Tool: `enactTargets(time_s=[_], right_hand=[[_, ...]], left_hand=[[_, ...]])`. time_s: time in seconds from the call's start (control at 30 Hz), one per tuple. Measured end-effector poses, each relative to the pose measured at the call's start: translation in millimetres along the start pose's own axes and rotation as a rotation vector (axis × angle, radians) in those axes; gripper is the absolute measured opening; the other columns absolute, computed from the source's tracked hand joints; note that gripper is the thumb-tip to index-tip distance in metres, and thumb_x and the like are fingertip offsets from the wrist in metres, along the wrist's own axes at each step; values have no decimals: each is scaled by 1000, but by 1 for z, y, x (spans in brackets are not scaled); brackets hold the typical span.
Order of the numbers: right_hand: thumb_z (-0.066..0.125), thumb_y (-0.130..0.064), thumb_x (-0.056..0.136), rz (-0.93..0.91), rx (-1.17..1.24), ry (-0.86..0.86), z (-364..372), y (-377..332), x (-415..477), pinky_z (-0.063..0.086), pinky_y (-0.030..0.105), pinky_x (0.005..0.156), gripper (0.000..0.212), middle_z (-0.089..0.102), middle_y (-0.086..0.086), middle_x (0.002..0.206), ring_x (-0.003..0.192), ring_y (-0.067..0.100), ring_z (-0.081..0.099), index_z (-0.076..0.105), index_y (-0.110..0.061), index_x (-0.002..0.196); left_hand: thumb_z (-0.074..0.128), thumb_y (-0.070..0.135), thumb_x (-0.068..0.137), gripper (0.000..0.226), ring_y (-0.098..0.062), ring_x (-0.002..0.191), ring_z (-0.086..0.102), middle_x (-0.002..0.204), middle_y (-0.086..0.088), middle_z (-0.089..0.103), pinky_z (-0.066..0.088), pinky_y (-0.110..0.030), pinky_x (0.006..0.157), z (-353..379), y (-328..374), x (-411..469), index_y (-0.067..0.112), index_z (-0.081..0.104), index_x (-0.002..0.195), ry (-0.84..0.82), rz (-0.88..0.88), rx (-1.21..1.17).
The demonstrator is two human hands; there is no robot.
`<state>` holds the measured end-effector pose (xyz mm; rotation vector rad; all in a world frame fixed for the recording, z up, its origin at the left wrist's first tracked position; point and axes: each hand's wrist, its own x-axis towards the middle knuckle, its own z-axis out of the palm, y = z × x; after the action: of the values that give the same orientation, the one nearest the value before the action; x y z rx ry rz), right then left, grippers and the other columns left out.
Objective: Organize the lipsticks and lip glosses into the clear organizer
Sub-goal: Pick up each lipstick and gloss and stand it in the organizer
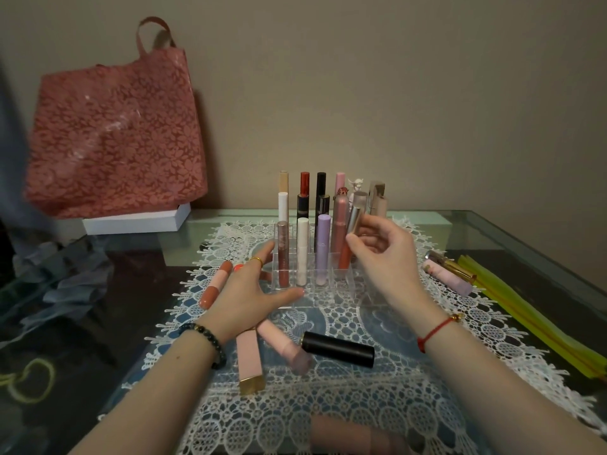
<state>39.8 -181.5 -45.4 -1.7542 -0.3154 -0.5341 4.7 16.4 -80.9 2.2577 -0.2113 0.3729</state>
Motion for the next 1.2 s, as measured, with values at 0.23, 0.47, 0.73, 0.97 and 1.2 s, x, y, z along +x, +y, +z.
enactTargets(time_s=[0.23, 0.47, 0.73, 0.97, 1.2], right_hand=[[67, -6, 76, -26, -10, -35, 2, 5, -2, 48, 6, 64, 32, 63, -13, 84, 72, -9, 59, 57, -29, 97], [67, -7, 77, -34, -45, -58, 4, 11, -3, 47, 6, 66, 35, 62, -10, 86, 74, -8, 58, 56, -22, 107], [67, -7, 77, -38, -58, -75, 5, 13, -3, 46, 4, 65, 38, 61, -8, 86, 75, -9, 57, 55, -20, 111], [66, -8, 77, -57, -87, -90, 4, 12, -5, 45, 3, 65, 40, 60, -8, 86, 78, -8, 56, 52, -23, 112], [66, -10, 77, -60, -117, -88, 4, 14, -6, 50, 9, 69, 42, 59, -9, 87, 78, -3, 58, 52, -22, 115]], left_hand=[[71, 51, 64, 93, 17, 89, 37, 111, 24, 36, 27, -2, 72, 0, -2, 1, 37, 20, 140, -5, -23, -2], [71, 52, 64, 94, 7, 97, 41, 117, 20, 41, 32, -13, 80, 1, -3, 2, 35, 20, 140, -2, -33, -10], [71, 51, 64, 93, 21, 85, 34, 109, 24, 37, 27, -4, 72, 1, -3, 1, 38, 20, 140, 1, -20, -1], [71, 52, 64, 93, 8, 101, 37, 124, 19, 43, 30, -15, 86, 2, -2, 2, 37, 19, 140, -2, -31, 3], [71, 52, 63, 93, 9, 95, 40, 109, 24, 37, 31, -14, 82, 2, -2, 2, 36, 21, 140, 8, -18, 11]])
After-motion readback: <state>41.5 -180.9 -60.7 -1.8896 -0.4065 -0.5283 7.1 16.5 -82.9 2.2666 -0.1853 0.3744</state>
